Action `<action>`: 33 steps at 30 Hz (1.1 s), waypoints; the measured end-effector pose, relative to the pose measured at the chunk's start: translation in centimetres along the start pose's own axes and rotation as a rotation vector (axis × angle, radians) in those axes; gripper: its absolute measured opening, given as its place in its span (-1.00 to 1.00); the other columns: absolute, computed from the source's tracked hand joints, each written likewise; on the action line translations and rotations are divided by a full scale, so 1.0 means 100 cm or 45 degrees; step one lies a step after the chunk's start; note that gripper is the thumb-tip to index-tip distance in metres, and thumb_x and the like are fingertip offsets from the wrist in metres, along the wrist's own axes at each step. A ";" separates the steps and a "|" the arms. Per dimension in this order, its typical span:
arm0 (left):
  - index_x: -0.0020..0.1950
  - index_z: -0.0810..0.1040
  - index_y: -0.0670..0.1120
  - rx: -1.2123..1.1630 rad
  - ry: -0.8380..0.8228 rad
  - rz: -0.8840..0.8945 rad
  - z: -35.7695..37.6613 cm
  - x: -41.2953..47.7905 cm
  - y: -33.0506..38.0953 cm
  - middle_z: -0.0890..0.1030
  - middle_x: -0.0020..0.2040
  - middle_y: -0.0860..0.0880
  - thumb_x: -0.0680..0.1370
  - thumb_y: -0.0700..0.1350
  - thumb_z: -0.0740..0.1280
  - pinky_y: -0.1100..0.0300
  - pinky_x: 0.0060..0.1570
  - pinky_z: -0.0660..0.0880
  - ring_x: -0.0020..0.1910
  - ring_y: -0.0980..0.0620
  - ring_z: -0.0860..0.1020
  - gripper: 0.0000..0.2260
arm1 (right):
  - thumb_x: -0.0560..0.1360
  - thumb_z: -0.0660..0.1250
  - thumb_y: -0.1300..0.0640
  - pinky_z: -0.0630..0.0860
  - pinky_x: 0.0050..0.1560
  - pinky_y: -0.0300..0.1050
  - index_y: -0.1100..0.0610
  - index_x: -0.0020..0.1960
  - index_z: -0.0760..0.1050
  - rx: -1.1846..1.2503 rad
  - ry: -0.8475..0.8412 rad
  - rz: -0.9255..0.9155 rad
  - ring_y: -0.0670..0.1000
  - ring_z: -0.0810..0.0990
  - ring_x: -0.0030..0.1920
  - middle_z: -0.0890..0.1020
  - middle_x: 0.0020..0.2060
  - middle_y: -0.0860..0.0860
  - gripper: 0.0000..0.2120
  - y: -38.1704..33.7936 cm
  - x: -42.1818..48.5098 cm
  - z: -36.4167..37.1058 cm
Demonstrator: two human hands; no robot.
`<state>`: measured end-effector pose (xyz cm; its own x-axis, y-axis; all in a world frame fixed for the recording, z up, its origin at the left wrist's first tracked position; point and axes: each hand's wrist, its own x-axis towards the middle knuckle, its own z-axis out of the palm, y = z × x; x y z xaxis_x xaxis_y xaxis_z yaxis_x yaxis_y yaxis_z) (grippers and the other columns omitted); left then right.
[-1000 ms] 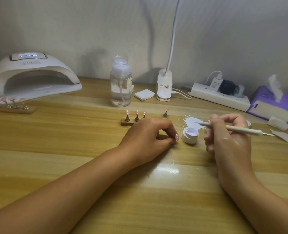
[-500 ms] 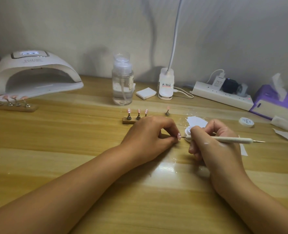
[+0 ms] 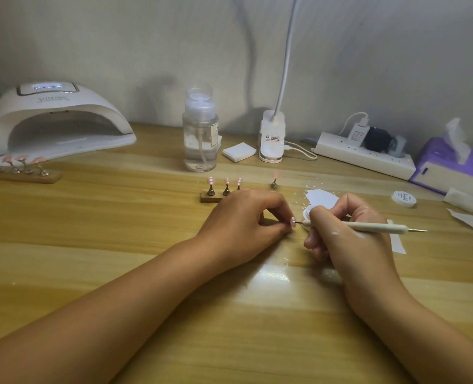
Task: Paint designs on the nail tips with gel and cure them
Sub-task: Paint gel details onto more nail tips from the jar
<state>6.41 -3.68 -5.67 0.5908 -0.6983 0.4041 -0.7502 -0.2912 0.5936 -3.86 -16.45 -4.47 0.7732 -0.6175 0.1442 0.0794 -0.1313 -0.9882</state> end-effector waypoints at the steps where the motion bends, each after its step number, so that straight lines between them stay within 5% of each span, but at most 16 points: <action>1: -0.13 0.65 0.13 -0.001 -0.001 -0.001 0.000 0.000 0.000 0.57 -0.26 0.29 0.47 -0.08 0.47 0.32 -0.28 0.27 -0.31 0.32 0.44 -0.91 | 0.44 0.36 0.27 0.37 -0.55 -0.26 0.12 -0.31 0.33 -0.002 0.005 -0.002 -0.05 0.43 -0.58 0.57 -0.55 0.12 -0.75 0.000 0.000 0.000; 14: -0.13 0.65 0.13 -0.014 -0.009 -0.017 0.000 0.000 0.000 0.59 -0.23 0.27 0.47 -0.08 0.46 0.28 -0.27 0.28 -0.32 0.30 0.44 -0.91 | 0.43 0.34 0.28 0.35 -0.56 -0.32 0.05 -0.38 0.35 0.006 0.023 -0.011 -0.07 0.41 -0.60 0.55 -0.57 0.11 -0.71 0.000 -0.001 -0.001; 21: -0.12 0.65 0.14 -0.030 -0.029 -0.046 -0.001 0.000 0.001 0.61 -0.21 0.26 0.48 -0.08 0.45 0.38 -0.30 0.25 -0.32 0.32 0.45 -0.91 | 0.24 0.30 0.12 0.31 -0.57 -0.27 0.03 -0.44 0.35 -0.051 0.023 -0.036 -0.06 0.37 -0.60 0.51 -0.60 0.11 -0.85 -0.001 -0.002 0.000; 33: -0.13 0.64 0.15 -0.024 -0.023 -0.051 -0.001 0.000 0.001 0.58 -0.26 0.30 0.47 -0.09 0.45 0.38 -0.31 0.24 -0.33 0.32 0.45 -0.89 | 0.41 0.37 0.23 0.33 -0.57 -0.29 0.03 -0.41 0.34 -0.027 -0.036 -0.052 -0.06 0.41 -0.59 0.54 -0.57 0.11 -0.69 0.004 0.002 -0.002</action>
<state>6.39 -3.67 -5.55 0.6148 -0.6979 0.3673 -0.7201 -0.3070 0.6223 -3.82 -16.75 -4.84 0.7872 -0.5892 0.1824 0.0979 -0.1726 -0.9801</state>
